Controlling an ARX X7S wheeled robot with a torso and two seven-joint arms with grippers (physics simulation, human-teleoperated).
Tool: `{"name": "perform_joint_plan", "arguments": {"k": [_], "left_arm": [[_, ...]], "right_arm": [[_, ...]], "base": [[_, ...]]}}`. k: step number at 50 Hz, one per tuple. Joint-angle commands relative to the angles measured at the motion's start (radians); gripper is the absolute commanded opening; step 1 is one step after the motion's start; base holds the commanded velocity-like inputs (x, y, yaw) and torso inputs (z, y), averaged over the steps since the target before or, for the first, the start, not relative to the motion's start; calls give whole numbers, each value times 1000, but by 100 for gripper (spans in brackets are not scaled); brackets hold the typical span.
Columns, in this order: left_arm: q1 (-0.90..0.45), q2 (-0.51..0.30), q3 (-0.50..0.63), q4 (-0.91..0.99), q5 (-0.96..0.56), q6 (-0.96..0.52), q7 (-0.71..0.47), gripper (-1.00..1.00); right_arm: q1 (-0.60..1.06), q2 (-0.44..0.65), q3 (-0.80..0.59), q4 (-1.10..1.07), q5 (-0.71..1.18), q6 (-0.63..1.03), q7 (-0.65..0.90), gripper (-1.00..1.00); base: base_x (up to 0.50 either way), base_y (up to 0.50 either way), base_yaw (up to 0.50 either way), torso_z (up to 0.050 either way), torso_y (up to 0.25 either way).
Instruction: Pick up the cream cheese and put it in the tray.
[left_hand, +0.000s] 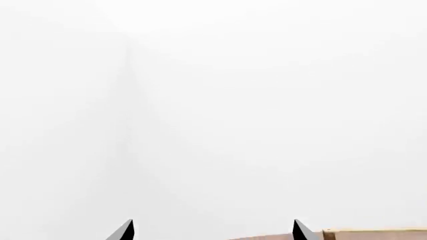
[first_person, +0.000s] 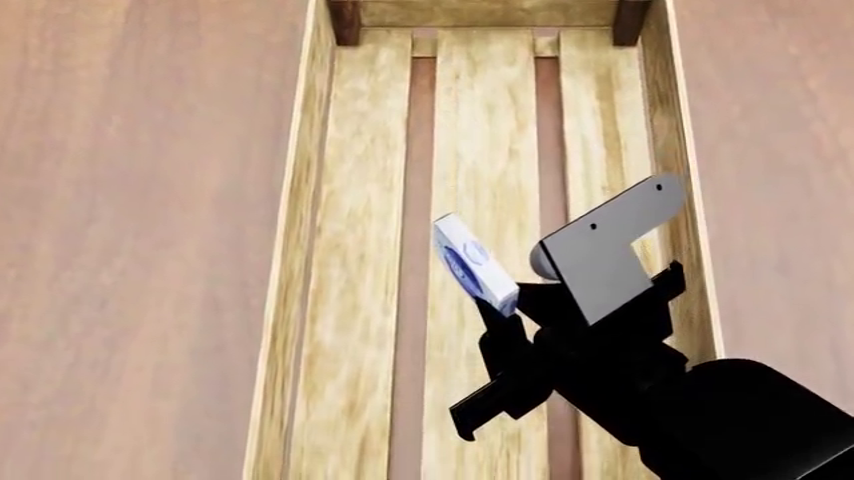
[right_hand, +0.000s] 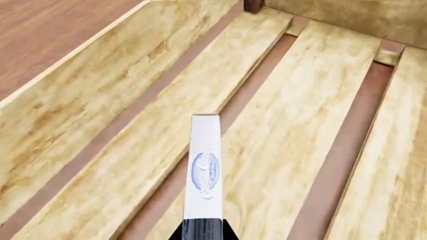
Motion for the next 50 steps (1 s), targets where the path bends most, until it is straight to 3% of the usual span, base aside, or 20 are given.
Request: {"name": "perform_joint_plan", "arguments": {"k": [1,9,38,39,50], "left_arm": [[1,-3,-2,1,1,2,-8,100],[-2,-4,-1,-1,-1,4,-13,100],[1,-15,2,0,-3,29,-34,100],[0,-15,3,-2,-2,27,-33,100],[-1,-15,7,0,1,23,-36,100]], "right_arm": [[12,-6,-8,6,-11,0,-6,-100],[9,-8,-14,19,-18,-9,-13,-100],[16,-9,-89,29,-99,-9,0,-100],[20,-16,-75,44,-85,-6,0,100],[11,-9,-82,44,-103,-17,12,100]], "base": [[0,0,0,0,-146],[0,0,0,0,-134],[0,0,0,0,0],[0,0,0,0,0],[0,0,0,0,0]]}}
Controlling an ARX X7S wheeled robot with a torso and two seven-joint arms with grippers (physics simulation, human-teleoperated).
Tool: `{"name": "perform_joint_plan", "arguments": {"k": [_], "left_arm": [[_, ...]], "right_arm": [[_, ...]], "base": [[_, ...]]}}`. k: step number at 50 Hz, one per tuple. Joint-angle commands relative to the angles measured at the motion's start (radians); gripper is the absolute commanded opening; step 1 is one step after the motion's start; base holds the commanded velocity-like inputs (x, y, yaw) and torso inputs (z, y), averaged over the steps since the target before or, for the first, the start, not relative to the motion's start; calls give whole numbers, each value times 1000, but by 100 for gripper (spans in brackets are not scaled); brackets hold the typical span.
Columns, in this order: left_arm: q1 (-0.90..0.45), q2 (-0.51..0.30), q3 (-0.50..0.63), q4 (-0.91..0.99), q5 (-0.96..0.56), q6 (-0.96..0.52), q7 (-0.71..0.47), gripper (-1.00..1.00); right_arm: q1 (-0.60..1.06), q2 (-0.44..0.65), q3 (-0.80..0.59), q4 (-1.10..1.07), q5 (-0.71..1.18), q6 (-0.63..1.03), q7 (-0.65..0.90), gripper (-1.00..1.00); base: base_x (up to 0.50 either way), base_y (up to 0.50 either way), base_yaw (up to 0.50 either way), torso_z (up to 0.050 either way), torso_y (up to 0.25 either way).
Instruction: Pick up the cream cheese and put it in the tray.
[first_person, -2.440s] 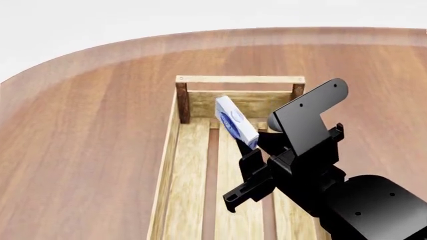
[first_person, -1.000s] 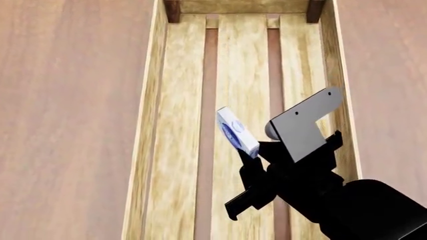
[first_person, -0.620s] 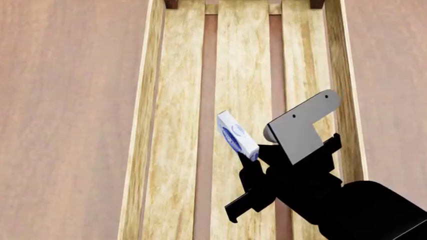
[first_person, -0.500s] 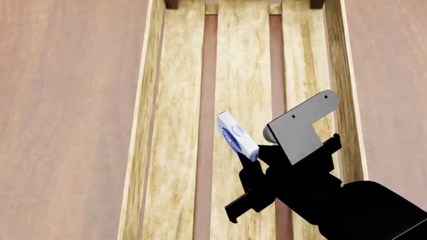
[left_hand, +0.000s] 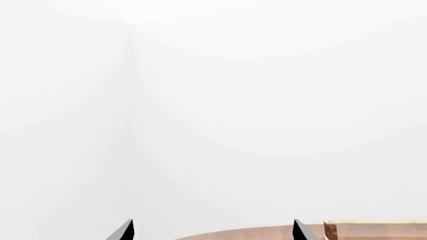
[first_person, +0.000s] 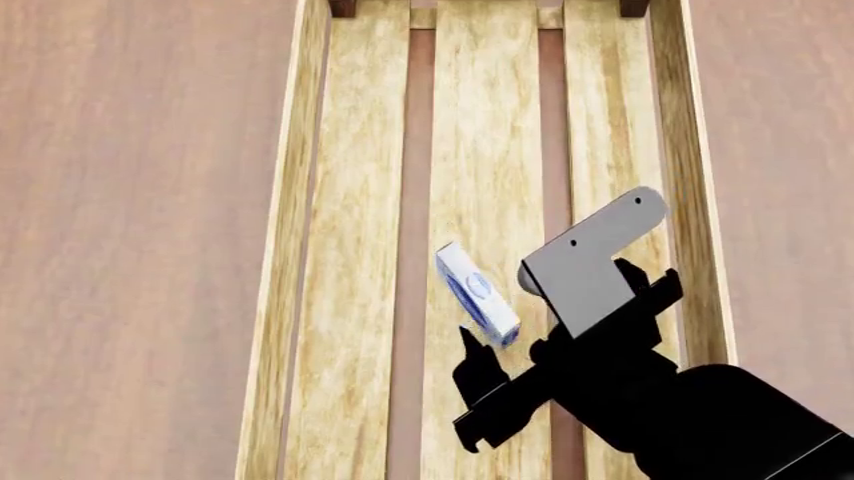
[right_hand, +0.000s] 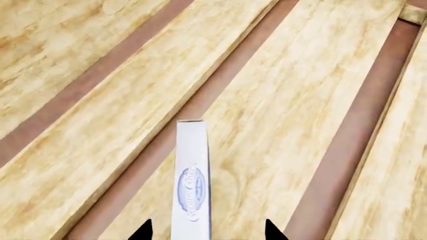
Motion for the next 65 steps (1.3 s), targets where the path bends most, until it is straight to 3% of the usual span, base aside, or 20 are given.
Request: {"name": "perform_joint_plan", "arguments": {"k": [1,13,25,38,55,65], "left_arm": [[0,-1,3,1,5,-3,-3,100],[1,-4,4,2,7,-4,-7,100],[-11,-5,15,-4,-4,-18,-2,100],[-2,-13,6,5,-5,-22,-10,100],[37,-24,-33,42,11,-33,-33,100],[80,-40,-73,78,15,-28,-56,100]], "right_arm": [[-4,2,-16,9,-27,-8,9,100],[-13,31,-1,-55,-10,11,33,100],[-65,199,74,-415,76,96,143,100],[-133,299,134,-571,100,97,232,100],[-645,555,542,-699,200,-289,439,100],[-879,531,690,-686,126,-430,497,100]], "base": [[0,0,0,0,0],[0,0,0,0,0],[0,0,0,0,0],[0,0,0,0,0],[0,0,0,0,0],[0,0,0,0,0]]}}
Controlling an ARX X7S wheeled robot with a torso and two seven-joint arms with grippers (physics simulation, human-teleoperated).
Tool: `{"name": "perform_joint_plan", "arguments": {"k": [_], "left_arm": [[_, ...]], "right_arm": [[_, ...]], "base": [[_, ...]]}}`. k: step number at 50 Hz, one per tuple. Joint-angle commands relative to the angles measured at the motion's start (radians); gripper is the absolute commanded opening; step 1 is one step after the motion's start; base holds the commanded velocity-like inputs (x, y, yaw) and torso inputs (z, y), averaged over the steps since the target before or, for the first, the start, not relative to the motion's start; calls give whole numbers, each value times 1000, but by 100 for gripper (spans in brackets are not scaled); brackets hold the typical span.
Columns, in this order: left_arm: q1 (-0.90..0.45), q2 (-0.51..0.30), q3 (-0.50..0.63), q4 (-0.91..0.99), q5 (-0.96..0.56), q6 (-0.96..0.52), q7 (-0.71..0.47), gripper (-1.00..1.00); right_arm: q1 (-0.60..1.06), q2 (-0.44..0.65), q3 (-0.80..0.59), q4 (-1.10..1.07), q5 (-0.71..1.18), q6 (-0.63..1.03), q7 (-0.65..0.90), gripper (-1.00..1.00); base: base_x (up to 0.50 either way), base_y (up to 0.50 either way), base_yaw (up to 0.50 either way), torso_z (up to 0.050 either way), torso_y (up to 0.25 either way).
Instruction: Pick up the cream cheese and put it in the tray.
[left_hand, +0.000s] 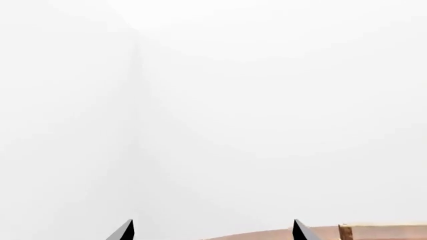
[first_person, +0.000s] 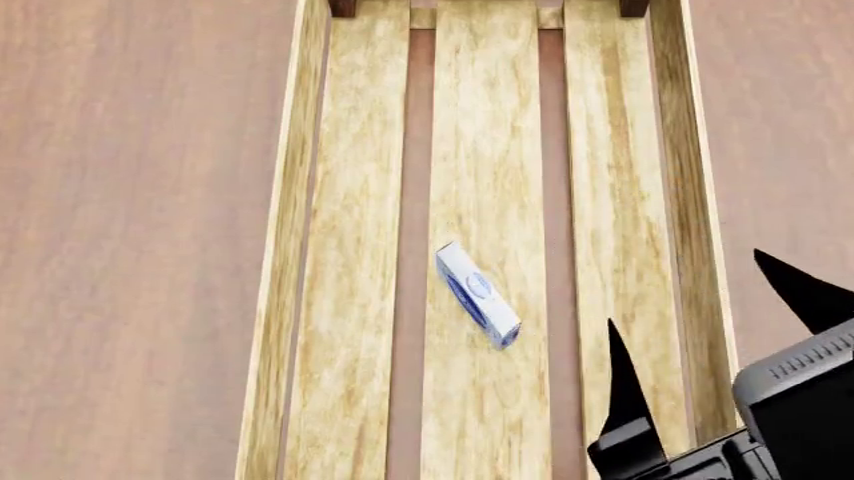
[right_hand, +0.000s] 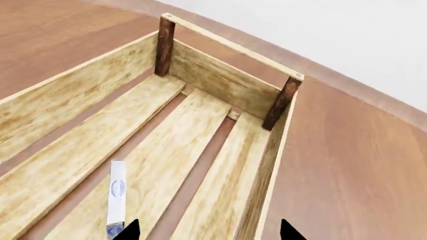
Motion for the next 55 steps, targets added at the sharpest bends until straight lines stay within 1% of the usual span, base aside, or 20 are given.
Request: {"name": "perform_joint_plan", "arguments": {"k": [1,3,4,6,9,11,12,14,16,17,18,22,27,31,35,40,45,50,53,55], "left_arm": [[44,-17,-40,39,4,0,-22,100],[63,-24,-57,65,7,-11,-23,100],[68,-30,-60,74,2,-11,-22,100],[89,-36,-88,114,3,-33,-22,100],[109,-54,-119,171,-8,-73,-7,100],[112,-78,-126,203,-27,-95,16,100],[119,-85,-151,241,-36,-131,24,100],[122,-108,-168,276,-70,-152,37,100],[116,-130,-182,303,-102,-175,51,100],[112,-132,-194,315,-109,-195,53,100],[100,-153,-206,336,-143,-220,66,100],[77,-186,-237,365,-202,-263,81,100],[6,-219,-261,412,-247,-371,116,100],[-59,-225,-242,437,-251,-437,146,100],[-146,-235,-215,505,-272,-549,196,100],[-161,-245,-235,616,-275,-631,216,100],[-161,-252,-250,674,-282,-669,226,100],[-182,-257,-278,752,-300,-740,252,100],[-185,-216,-325,754,-323,-728,312,100],[-187,-169,-363,754,-333,-707,372,100]], "right_arm": [[-266,18,179,-28,-59,-167,98,100],[-283,-10,176,-39,-117,-179,140,100],[-300,-20,178,-41,-131,-207,123,100],[-323,-49,169,-49,-197,-231,150,100],[-376,-93,208,-64,-254,-281,194,100],[-415,-124,235,-63,-273,-342,187,100],[-426,-147,231,-57,-303,-360,198,100],[-440,-173,211,-44,-318,-420,158,100],[-424,-196,171,-34,-383,-407,182,100],[-425,-205,160,-32,-388,-424,172,100],[-428,-224,143,-39,-425,-445,177,100],[-435,-255,135,-49,-463,-487,186,100],[-402,-256,111,-74,-478,-458,194,100],[-392,-250,100,-91,-477,-442,193,100],[-373,-238,104,-105,-457,-417,194,100],[-352,-225,108,-130,-439,-381,204,100],[-362,-213,124,-153,-431,-375,209,100],[-378,-200,152,-191,-427,-364,227,100],[-393,-197,165,-207,-428,-374,229,100],[-394,-200,162,-206,-429,-381,226,100]], "base": [[0,0,0,0,0],[0,0,0,0,0],[0,0,0,0,0],[0,0,0,0,0],[0,0,0,0,0],[0,0,0,0,0],[0,0,0,0,0],[0,0,0,0,0],[0,0,0,0,0],[0,0,0,0,0],[0,0,0,0,0],[0,0,0,0,0],[0,0,0,0,0],[0,0,0,0,0],[0,0,0,0,0],[0,0,0,0,0],[0,0,0,0,0],[0,0,0,0,0],[0,0,0,0,0],[0,0,0,0,0]]}}
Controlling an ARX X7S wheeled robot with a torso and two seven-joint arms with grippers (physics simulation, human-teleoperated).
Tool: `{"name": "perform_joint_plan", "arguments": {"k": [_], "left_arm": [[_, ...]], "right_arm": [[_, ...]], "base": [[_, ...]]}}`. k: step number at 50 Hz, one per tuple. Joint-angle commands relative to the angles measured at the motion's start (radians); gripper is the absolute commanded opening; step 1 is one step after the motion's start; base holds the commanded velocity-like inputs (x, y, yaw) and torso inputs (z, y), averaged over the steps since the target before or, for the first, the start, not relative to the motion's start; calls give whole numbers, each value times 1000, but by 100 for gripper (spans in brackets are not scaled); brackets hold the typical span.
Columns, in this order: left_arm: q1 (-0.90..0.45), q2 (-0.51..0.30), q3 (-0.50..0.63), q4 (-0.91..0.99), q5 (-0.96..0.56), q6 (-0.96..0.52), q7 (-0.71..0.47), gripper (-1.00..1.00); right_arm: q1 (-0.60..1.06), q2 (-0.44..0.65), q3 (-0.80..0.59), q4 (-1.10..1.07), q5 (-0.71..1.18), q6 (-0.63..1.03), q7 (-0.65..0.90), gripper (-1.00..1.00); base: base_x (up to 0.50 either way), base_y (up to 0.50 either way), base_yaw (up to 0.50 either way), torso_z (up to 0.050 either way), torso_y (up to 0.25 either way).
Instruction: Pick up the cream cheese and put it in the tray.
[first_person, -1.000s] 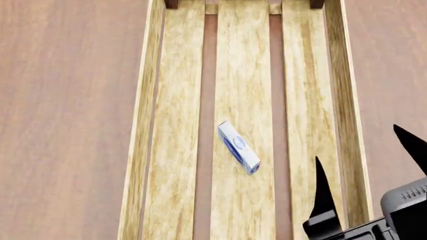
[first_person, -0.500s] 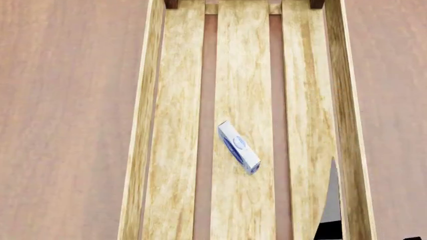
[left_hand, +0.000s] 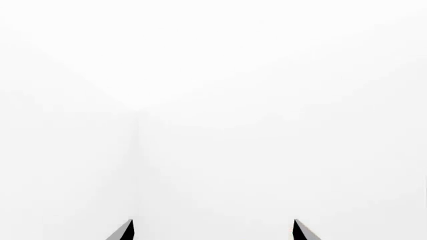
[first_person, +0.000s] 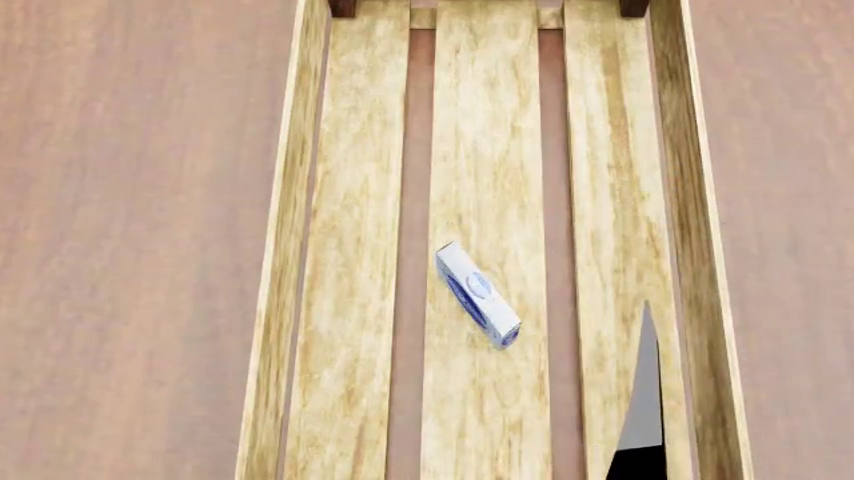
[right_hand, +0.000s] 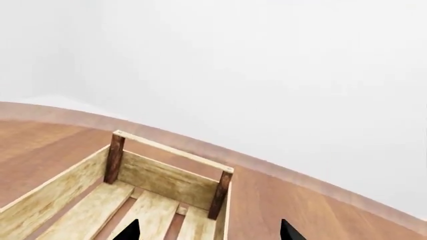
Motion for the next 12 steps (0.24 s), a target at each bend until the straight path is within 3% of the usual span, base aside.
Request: {"name": "perform_joint_plan", "arguments": {"k": [1,6,12], "left_arm": [[-39,91,-109,96,-53,-57,169,100],[-65,226,-174,96,-69,-32,332,100],[-128,165,-190,96,-102,-63,310,100]], "right_arm": [[-16,8,23,-44,2,-3,12,100],[-29,1,30,-45,4,-35,2,100],[-32,-1,22,-56,-16,-32,8,100]], "base": [[0,0,0,0,0],[0,0,0,0,0],[0,0,0,0,0]]}}
